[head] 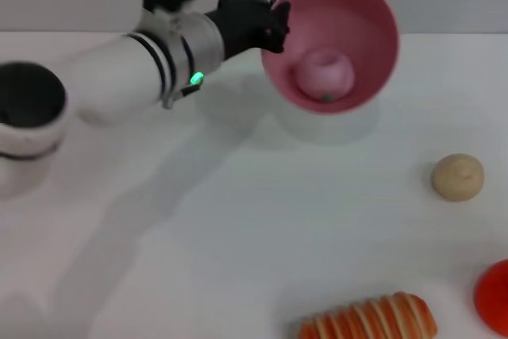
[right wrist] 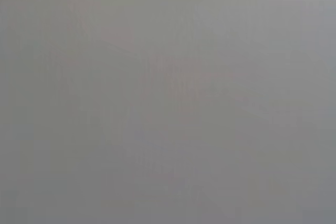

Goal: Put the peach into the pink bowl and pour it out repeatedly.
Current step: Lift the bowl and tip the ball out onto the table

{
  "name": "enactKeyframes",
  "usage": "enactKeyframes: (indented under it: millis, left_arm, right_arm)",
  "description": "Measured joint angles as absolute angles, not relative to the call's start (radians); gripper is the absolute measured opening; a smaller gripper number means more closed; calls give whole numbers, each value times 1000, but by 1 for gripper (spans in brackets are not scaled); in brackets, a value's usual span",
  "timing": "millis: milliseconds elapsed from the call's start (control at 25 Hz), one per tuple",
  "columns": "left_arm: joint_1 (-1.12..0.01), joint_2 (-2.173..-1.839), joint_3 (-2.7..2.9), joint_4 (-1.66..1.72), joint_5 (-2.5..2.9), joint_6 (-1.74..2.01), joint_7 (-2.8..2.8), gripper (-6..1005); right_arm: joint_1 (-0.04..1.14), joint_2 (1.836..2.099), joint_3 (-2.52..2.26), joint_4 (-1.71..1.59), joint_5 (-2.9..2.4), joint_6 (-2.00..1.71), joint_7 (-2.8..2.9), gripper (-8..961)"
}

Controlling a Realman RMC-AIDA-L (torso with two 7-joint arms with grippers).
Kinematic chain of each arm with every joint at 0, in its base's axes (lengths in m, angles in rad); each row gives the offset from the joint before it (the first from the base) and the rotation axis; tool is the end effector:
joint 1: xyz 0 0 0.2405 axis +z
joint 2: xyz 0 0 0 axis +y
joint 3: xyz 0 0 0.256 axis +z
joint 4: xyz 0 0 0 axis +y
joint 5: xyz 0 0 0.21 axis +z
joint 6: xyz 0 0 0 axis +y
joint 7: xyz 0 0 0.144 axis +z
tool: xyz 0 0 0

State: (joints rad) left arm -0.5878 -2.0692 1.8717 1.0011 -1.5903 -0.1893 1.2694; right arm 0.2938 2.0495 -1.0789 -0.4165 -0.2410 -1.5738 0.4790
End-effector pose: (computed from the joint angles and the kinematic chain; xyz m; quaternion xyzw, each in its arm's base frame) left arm -0.1277 0.4154 -0.0721 -0.8820 -0.1866 -0.1912 0.3882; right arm 0.3042 0.3048 0.1226 -0.5602 0.0506 0.5080 0.6523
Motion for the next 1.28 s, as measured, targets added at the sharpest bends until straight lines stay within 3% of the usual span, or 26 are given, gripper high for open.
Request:
enactKeyframes:
  millis: [320,720,1280]
  left_arm:
    - [-582,-2069,2157,1049,-1572,155,1280,48]
    - [-589,-2071,2274,1043,-1486,330,1260,48]
    - [-563,-2069,2401,952,-1059,636,844,48]
  right_arm:
    - [304,2046,-1083,-413,-243,-1573,480,444]
    - [305,2045,-1090,-413,-246,-1573,483,443]
    - [309,2047,-1091,-413,-246,-1574,486,439]
